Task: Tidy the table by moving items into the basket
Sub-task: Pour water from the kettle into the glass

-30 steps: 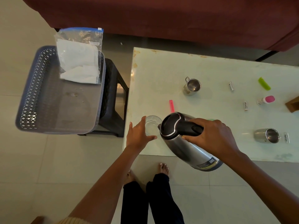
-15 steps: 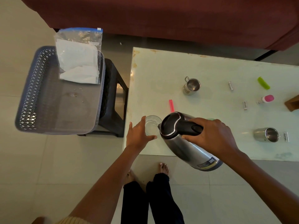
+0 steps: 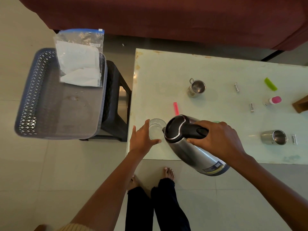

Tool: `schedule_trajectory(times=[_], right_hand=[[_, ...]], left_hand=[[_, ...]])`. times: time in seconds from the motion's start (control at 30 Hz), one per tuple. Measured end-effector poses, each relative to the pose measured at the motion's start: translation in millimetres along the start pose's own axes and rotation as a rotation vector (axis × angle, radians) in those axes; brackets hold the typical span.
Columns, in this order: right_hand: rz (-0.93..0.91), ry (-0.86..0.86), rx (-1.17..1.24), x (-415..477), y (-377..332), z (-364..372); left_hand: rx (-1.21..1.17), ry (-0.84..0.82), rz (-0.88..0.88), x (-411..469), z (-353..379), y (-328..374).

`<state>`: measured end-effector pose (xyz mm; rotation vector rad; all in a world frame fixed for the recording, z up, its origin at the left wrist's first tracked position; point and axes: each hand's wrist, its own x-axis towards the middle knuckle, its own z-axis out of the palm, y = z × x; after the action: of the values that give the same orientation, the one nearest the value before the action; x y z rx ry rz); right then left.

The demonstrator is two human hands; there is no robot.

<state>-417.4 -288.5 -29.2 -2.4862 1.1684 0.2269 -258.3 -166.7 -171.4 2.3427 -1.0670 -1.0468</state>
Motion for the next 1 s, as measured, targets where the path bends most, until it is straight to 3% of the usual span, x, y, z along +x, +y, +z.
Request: schedule_trajectory(times=[1.0], right_hand=[[0.022,0.021,-0.01,-3.3,-1.8,1.2]], left_hand=[[-0.062,-0.007,-0.022,-2.1,-0.7,1.2]])
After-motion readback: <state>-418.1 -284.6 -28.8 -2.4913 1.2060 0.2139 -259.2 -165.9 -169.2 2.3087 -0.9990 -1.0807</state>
